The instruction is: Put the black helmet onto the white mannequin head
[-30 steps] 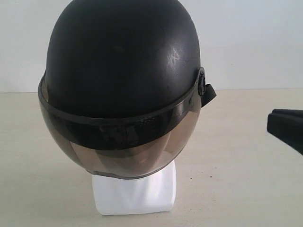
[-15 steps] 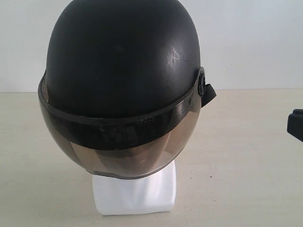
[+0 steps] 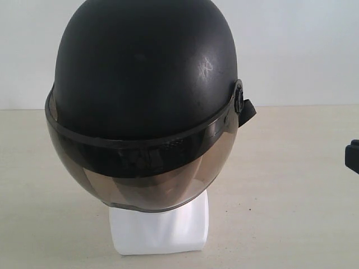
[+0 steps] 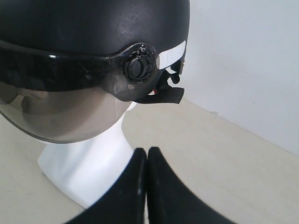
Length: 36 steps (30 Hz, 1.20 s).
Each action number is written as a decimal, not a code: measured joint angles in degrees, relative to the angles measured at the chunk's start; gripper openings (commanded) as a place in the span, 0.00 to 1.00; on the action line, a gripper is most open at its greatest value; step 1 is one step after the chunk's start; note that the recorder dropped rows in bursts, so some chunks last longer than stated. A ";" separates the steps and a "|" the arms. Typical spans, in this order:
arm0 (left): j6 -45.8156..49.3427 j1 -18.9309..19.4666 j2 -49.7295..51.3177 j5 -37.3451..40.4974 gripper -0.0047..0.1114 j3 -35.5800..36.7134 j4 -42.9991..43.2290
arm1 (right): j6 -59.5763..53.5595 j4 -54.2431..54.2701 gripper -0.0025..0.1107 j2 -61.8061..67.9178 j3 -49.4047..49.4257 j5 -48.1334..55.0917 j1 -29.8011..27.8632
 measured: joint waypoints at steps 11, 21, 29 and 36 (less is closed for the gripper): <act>0.00 0.00 0.00 -0.11 0.08 0.00 0.00 | 0.12 0.00 0.02 0.00 0.00 0.00 0.00; 0.00 0.00 0.00 -0.11 0.08 0.00 0.00 | 0.55 1.12 0.02 -2.07 0.00 -0.04 -2.72; 0.00 0.00 0.00 -0.11 0.08 0.00 0.00 | 2.34 11.47 0.02 -10.45 3.05 -3.71 -28.07; 0.00 0.00 0.00 -0.11 0.08 0.00 0.00 | 2.45 12.51 0.02 -20.27 14.96 -11.74 -41.50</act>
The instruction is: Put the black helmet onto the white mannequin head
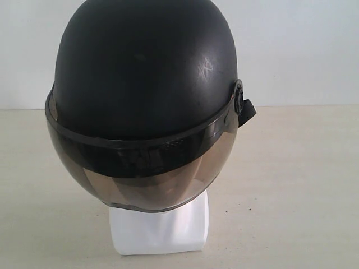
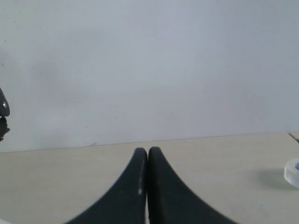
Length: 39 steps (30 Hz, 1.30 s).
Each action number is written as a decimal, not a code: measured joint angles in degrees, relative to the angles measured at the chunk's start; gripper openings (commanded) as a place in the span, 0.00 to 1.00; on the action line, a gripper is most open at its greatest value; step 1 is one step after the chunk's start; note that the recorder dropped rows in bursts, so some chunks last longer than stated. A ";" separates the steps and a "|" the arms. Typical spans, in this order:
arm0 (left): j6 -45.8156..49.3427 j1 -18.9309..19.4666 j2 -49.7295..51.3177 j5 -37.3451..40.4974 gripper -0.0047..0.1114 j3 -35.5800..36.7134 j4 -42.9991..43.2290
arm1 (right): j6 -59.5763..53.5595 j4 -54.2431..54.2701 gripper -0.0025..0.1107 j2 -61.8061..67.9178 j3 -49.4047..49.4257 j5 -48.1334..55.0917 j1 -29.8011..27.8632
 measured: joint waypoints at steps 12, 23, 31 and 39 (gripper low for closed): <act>0.00 0.00 0.00 0.00 0.08 0.00 0.00 | -5.53 7.80 0.02 -4.15 8.70 -0.58 -0.87; 0.00 0.00 0.00 0.00 0.08 0.00 0.00 | -32.38 27.18 0.02 -4.15 8.93 9.92 -0.87; 0.00 0.00 0.00 0.00 0.08 0.00 0.00 | -30.66 27.31 0.02 -4.15 9.07 12.09 -0.87; 0.00 0.00 0.00 0.00 0.08 0.00 0.00 | -30.50 27.31 0.02 -4.15 9.07 12.43 -0.87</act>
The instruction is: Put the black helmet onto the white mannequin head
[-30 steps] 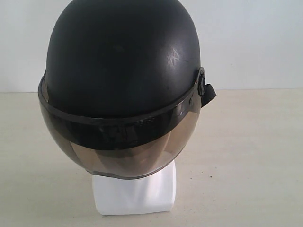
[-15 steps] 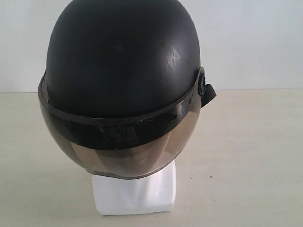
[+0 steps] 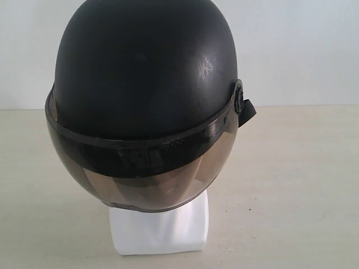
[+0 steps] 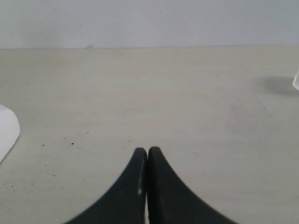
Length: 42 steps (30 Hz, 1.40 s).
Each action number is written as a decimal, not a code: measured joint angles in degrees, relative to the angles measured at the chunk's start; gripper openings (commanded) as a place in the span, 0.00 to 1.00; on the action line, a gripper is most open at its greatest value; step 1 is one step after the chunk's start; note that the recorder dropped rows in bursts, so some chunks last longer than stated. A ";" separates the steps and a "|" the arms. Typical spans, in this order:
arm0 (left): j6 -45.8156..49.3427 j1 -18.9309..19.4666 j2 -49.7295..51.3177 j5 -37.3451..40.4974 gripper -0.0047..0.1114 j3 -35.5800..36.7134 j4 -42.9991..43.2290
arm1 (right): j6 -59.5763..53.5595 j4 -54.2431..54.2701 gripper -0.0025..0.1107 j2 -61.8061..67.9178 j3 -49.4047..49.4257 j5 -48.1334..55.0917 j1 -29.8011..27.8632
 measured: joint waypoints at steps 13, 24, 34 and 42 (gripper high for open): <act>0.00 0.00 0.00 0.00 0.08 0.00 0.00 | 0.00 0.00 0.02 0.00 0.00 0.45 0.00; 0.00 -0.76 0.00 0.00 0.08 0.00 0.00 | 0.00 0.00 0.02 0.00 0.00 0.45 0.00; -0.06 -0.76 0.00 -0.13 0.08 0.00 0.00 | 0.00 0.00 0.02 0.00 0.00 0.45 0.00; -15.24 -2.50 -0.05 -6.05 0.08 0.00 -11.62 | 0.00 0.00 0.02 0.00 0.00 0.45 0.00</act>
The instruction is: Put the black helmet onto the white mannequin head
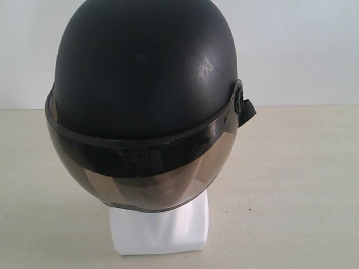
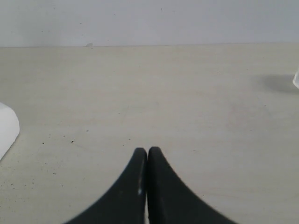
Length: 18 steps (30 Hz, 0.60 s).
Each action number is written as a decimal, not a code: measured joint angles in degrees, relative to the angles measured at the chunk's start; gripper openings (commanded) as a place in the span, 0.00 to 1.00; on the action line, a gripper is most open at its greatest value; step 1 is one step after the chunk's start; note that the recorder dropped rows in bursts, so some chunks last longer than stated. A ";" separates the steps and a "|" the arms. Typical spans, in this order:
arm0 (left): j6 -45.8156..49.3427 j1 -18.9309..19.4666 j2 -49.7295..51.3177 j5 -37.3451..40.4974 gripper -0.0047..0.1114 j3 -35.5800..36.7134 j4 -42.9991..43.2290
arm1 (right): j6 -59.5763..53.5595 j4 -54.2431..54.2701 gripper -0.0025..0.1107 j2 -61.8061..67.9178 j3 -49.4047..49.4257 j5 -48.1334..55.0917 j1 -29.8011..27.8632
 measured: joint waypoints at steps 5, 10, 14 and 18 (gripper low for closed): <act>6.52 -3.96 0.00 1.53 0.08 0.13 -4.12 | 0.00 0.00 0.02 0.00 0.00 0.00 0.00; 45.93 -7.30 0.00 10.03 0.08 2.70 -9.52 | 0.00 0.00 0.02 0.00 0.00 0.00 0.00; 78.68 -9.63 0.00 15.78 0.08 6.53 -23.87 | 0.00 0.00 0.02 0.00 0.00 0.00 0.00; 98.12 -11.82 0.10 21.27 0.08 9.66 -43.41 | 0.00 0.00 0.02 0.00 0.00 0.00 0.00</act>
